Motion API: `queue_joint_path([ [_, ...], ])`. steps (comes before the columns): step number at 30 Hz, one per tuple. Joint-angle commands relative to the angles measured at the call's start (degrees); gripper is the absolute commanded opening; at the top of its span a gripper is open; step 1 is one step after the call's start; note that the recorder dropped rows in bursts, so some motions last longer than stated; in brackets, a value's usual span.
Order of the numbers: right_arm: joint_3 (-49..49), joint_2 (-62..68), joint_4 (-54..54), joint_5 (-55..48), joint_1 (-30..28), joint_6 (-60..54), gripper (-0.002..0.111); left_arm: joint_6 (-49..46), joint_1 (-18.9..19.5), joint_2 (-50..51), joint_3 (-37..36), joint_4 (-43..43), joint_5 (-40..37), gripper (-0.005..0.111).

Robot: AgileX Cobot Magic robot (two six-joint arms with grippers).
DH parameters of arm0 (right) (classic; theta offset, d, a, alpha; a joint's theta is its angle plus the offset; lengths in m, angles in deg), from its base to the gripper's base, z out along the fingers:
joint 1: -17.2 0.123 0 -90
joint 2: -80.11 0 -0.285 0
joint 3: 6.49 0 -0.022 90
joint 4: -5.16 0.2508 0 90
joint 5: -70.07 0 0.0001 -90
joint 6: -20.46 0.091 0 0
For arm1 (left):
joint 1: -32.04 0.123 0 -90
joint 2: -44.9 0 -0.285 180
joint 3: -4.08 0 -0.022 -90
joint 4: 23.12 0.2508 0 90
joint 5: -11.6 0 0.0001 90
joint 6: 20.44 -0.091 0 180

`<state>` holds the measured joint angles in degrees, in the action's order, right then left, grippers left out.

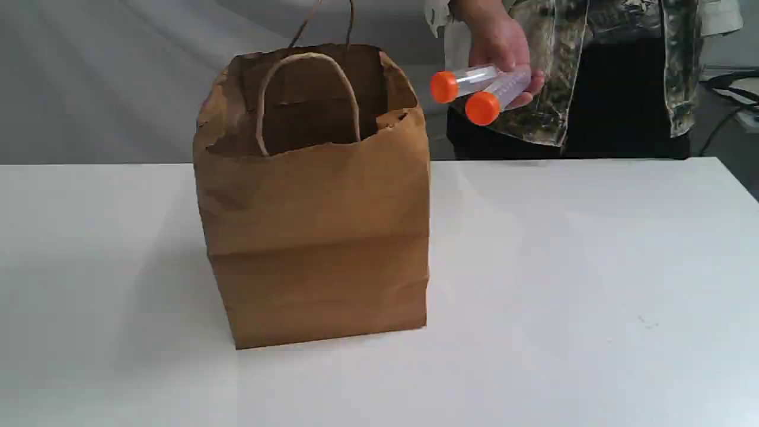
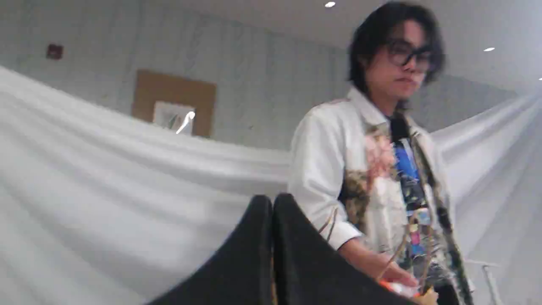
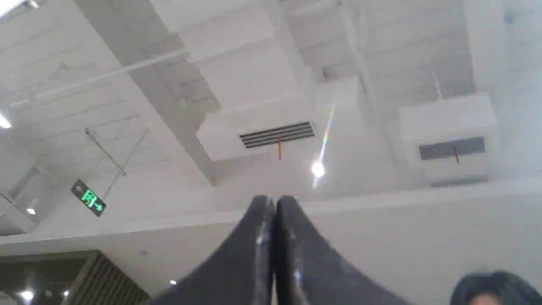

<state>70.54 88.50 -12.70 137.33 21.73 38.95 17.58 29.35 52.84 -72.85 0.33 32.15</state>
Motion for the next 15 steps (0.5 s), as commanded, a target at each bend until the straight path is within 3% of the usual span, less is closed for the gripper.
queue_joint_path([
  [1, -1.7, 3.1, -1.4, 1.5, 0.1, -3.9, 0.0, -0.3, -0.2, -0.1, -0.3, -1.3, -2.0, 0.0],
  [4, -6.6, 8.6, -1.3, -4.1, 0.1, -6.9, 0.0, 0.9, -0.2, -0.1, -0.3, -1.5, -2.5, 0.0],
  [15, -25.1, 38.7, -7.4, 0.8, 0.1, -10.0, 0.0, 1.4, -0.2, -0.1, -0.3, -1.5, -5.4, 0.0],
])
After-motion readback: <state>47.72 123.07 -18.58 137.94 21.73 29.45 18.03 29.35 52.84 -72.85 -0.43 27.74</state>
